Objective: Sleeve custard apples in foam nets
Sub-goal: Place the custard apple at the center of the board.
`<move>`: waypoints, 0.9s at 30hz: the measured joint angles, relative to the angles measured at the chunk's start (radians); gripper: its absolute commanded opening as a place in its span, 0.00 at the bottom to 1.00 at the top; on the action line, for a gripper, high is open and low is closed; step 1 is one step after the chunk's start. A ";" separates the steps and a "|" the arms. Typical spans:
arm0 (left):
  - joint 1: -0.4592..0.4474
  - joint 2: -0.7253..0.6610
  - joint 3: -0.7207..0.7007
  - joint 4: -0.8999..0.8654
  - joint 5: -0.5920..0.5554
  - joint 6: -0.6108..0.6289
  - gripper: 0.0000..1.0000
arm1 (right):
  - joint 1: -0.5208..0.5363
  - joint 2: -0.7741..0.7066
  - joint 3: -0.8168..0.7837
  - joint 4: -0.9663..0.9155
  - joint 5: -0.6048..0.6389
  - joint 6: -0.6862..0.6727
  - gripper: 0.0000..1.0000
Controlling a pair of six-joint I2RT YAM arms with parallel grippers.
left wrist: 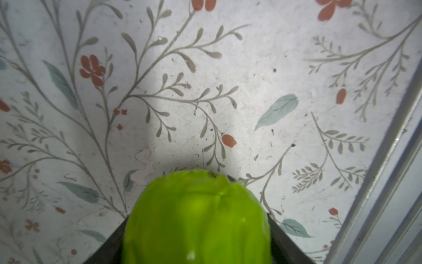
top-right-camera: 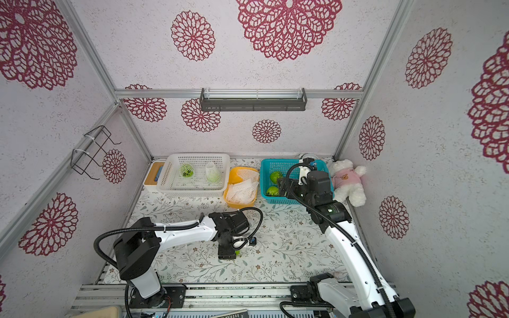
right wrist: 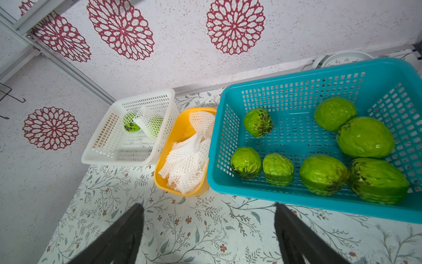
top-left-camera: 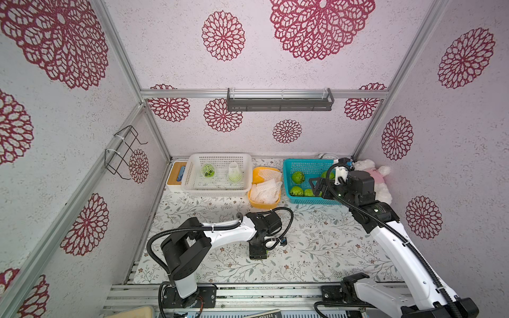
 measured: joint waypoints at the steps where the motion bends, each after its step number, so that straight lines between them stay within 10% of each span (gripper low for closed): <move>1: -0.001 0.006 0.001 0.002 -0.001 0.000 0.69 | 0.000 0.000 0.000 0.000 0.000 0.000 0.91; 27: -0.003 -0.013 0.023 -0.021 0.016 0.005 0.86 | 0.000 -0.034 -0.022 0.001 0.007 -0.010 0.99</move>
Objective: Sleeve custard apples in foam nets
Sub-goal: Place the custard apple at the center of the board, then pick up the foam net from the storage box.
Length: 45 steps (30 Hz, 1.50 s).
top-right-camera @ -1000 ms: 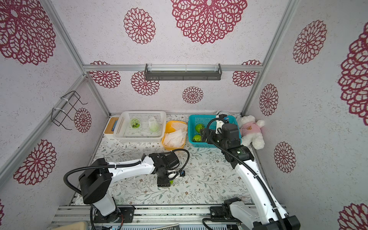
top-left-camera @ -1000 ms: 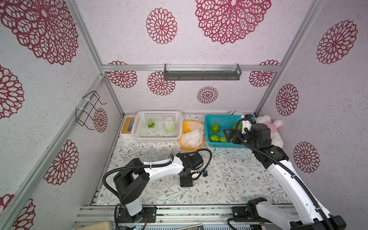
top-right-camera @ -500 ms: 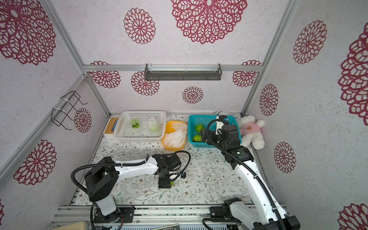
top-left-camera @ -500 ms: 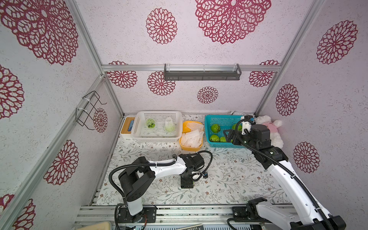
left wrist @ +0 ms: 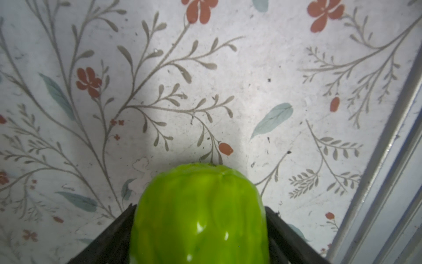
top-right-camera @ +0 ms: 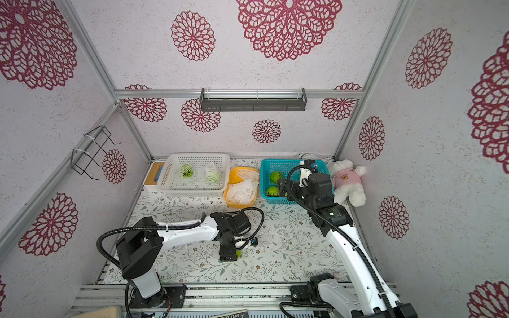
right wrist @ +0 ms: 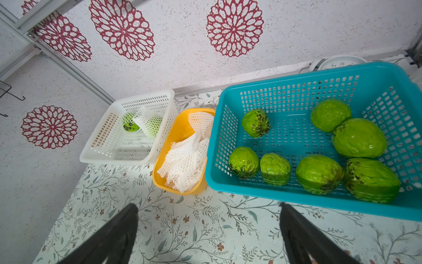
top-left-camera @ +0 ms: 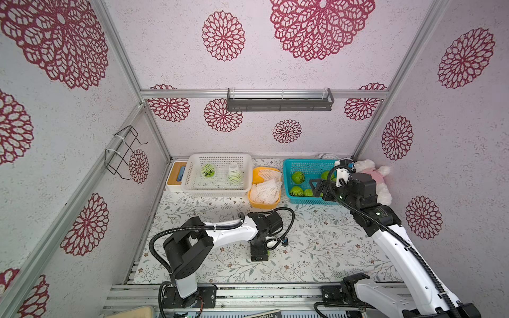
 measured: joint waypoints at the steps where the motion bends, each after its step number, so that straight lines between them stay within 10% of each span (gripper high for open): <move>1: 0.000 -0.010 0.003 -0.006 0.000 0.001 0.86 | 0.000 0.000 0.000 0.000 0.000 -0.001 0.99; 12: 0.033 -0.301 0.082 -0.098 -0.014 0.006 0.97 | -0.005 0.059 0.116 -0.050 -0.007 -0.041 0.98; 22: 0.423 -0.826 0.074 0.336 -0.003 -0.251 0.97 | 0.084 0.358 0.396 -0.174 -0.039 -0.112 0.89; 35: 0.871 -0.605 -0.062 0.425 0.084 -0.724 0.97 | 0.248 0.682 0.449 -0.127 0.008 0.195 0.74; 45: 0.888 -0.606 -0.096 0.451 0.091 -0.773 0.97 | 0.288 0.882 0.501 -0.019 0.077 0.381 0.75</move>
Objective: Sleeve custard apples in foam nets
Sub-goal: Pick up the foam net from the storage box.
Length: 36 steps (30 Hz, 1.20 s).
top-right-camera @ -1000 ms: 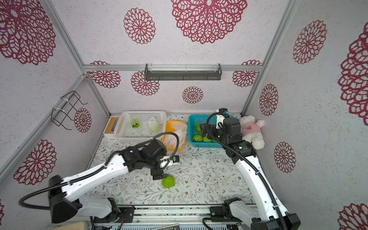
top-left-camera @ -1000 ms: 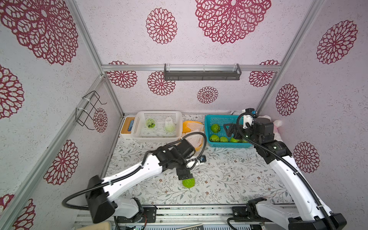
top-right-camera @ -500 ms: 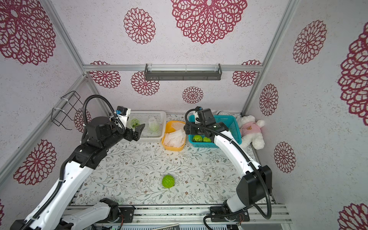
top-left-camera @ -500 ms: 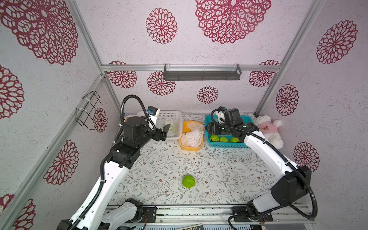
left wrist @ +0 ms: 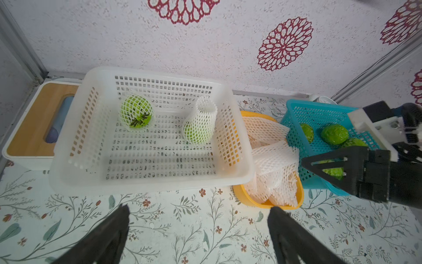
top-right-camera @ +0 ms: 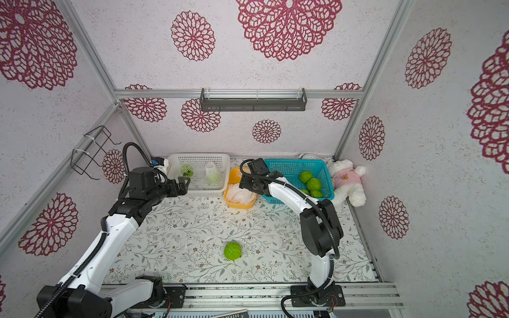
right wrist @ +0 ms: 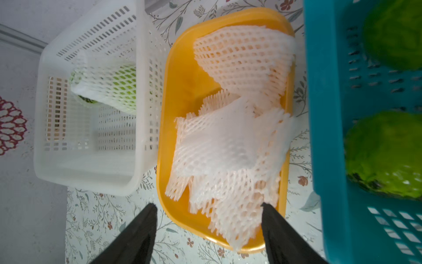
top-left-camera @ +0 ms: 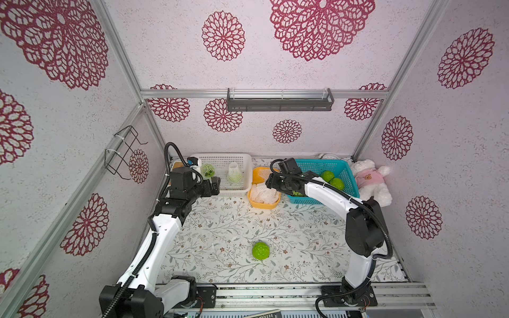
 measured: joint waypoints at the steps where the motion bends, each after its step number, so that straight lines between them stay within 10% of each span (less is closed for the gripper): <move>1: 0.000 0.000 0.000 0.001 0.000 0.000 0.97 | -0.002 0.013 0.003 0.011 0.006 0.016 0.75; 24: 0.000 0.006 -0.004 0.005 0.020 -0.015 0.97 | -0.016 0.138 0.060 0.155 0.010 0.103 0.52; 36: 0.000 0.006 -0.004 0.004 0.034 -0.018 0.97 | -0.015 0.138 0.068 0.154 0.003 0.066 0.11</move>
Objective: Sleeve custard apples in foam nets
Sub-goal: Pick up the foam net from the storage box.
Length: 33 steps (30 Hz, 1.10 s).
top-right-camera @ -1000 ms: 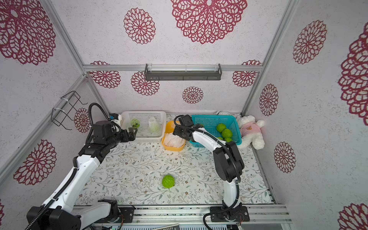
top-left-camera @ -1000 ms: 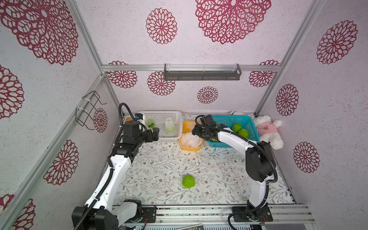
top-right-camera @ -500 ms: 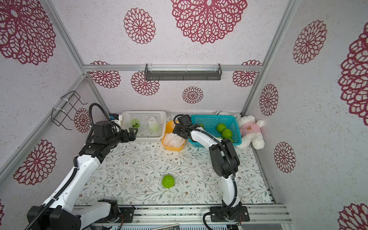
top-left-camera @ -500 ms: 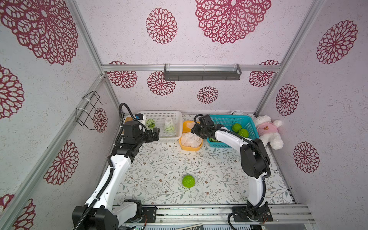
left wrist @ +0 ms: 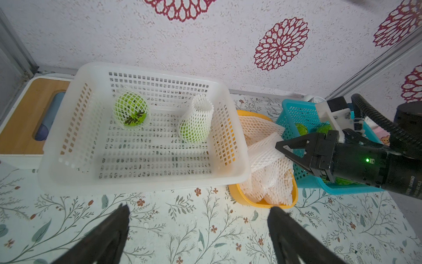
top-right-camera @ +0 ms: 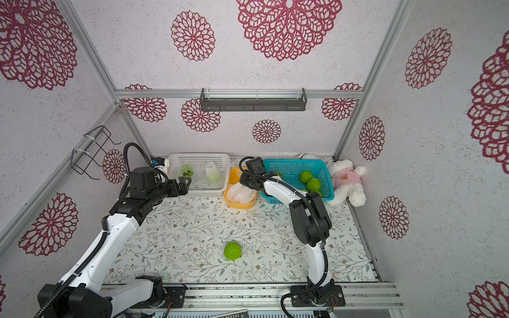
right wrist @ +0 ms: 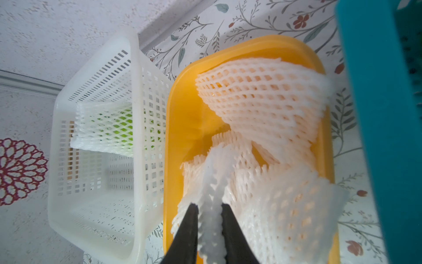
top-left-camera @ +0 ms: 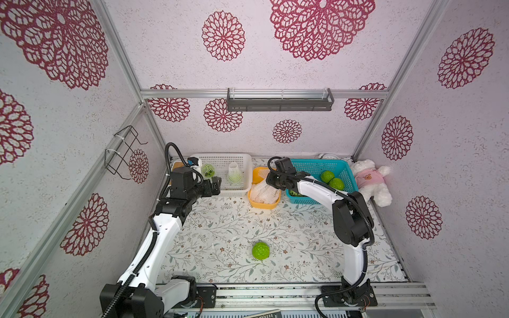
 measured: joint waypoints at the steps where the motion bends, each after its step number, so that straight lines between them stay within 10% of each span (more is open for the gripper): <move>1: 0.000 0.000 0.000 0.000 0.006 0.000 0.97 | 0.002 0.000 0.008 -0.011 0.007 -0.016 0.08; 11: -0.025 -0.001 0.000 -0.002 0.140 0.035 0.97 | 0.012 -0.086 0.062 -0.077 0.029 -0.246 0.00; 17: -0.220 -0.008 0.041 -0.082 0.164 0.143 0.97 | 0.012 -0.283 0.026 -0.143 -0.108 -0.428 0.00; 33: -0.435 -0.218 -0.016 -0.108 0.364 0.089 0.87 | 0.132 -0.951 -0.582 -0.123 -0.519 -0.637 0.00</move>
